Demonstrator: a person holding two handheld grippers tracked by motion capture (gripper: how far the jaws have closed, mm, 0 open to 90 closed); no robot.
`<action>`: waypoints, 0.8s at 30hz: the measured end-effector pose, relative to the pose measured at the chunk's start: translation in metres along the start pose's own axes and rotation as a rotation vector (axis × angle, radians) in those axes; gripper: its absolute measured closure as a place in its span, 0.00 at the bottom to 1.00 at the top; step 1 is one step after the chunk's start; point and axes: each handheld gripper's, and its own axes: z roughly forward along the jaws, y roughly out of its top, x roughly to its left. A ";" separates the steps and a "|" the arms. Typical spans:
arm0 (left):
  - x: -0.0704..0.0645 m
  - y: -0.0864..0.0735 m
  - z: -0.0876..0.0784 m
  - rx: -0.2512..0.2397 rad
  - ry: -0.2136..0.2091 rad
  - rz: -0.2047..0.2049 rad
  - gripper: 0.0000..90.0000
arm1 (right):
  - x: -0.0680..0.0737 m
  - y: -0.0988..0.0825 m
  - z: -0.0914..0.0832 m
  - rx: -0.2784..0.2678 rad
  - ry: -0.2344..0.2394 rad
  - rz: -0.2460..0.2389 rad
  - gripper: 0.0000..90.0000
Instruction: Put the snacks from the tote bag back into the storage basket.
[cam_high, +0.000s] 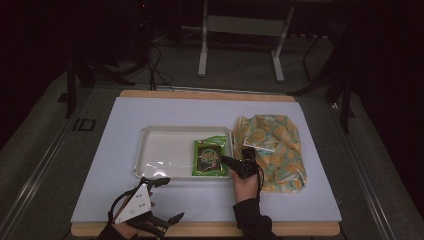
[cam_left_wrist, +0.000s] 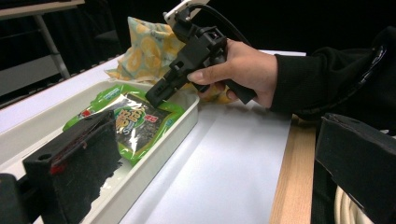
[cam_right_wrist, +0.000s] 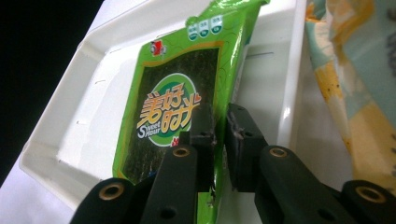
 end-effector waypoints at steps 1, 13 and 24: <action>0.000 0.000 0.000 0.000 0.000 0.001 0.00 | 0.000 0.000 0.000 0.002 -0.003 -0.002 0.89; 0.000 0.000 0.000 -0.001 -0.001 0.002 0.00 | 0.011 0.012 -0.010 -0.013 -0.044 -0.104 0.83; 0.000 0.000 0.001 0.002 0.002 0.001 0.00 | 0.026 0.029 -0.023 0.014 -0.026 -0.245 0.68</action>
